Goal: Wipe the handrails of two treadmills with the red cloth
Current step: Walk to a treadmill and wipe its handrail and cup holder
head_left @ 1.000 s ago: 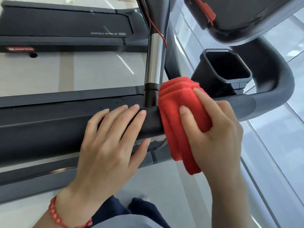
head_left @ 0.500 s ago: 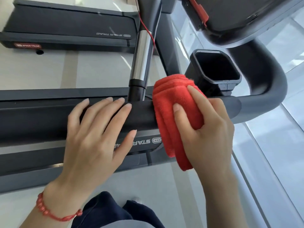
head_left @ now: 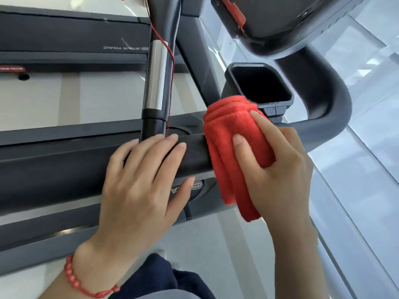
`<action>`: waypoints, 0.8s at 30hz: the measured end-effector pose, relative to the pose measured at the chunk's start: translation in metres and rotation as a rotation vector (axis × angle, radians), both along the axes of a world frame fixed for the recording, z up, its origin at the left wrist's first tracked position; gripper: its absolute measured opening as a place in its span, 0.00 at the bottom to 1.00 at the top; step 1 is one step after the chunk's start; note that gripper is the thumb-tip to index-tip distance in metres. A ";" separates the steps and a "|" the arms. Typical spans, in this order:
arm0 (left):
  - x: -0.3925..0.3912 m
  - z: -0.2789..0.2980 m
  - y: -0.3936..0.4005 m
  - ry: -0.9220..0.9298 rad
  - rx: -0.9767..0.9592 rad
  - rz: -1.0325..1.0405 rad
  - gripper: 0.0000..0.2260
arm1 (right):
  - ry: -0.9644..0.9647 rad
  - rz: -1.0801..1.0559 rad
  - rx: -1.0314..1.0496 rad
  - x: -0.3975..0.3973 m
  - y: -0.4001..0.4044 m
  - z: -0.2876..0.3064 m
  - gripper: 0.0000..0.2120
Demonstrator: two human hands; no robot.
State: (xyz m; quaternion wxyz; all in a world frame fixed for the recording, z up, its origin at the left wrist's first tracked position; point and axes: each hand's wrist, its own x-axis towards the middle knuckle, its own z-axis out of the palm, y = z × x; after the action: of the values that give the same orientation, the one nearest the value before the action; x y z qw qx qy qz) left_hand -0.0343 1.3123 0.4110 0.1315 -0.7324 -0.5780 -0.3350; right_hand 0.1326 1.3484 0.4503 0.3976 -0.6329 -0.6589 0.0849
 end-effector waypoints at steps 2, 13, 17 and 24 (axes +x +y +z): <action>0.001 0.001 0.001 -0.010 0.004 0.009 0.14 | -0.001 -0.007 -0.013 0.003 0.001 0.001 0.19; 0.059 0.012 0.018 -0.062 -0.033 0.020 0.15 | -0.032 0.133 0.009 0.041 0.012 0.001 0.20; 0.078 0.010 0.023 -0.030 -0.059 0.053 0.16 | -0.034 0.111 0.014 0.061 0.019 0.001 0.20; 0.088 0.006 0.027 -0.023 -0.029 0.143 0.15 | -0.076 0.279 -0.017 0.088 0.034 0.005 0.20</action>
State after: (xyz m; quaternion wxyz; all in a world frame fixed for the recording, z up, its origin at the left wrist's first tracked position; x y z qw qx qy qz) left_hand 0.0540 1.3390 0.4166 0.1379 -0.6871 -0.6351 -0.3249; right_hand 0.2205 1.3825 0.4558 0.3515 -0.5411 -0.7543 0.1209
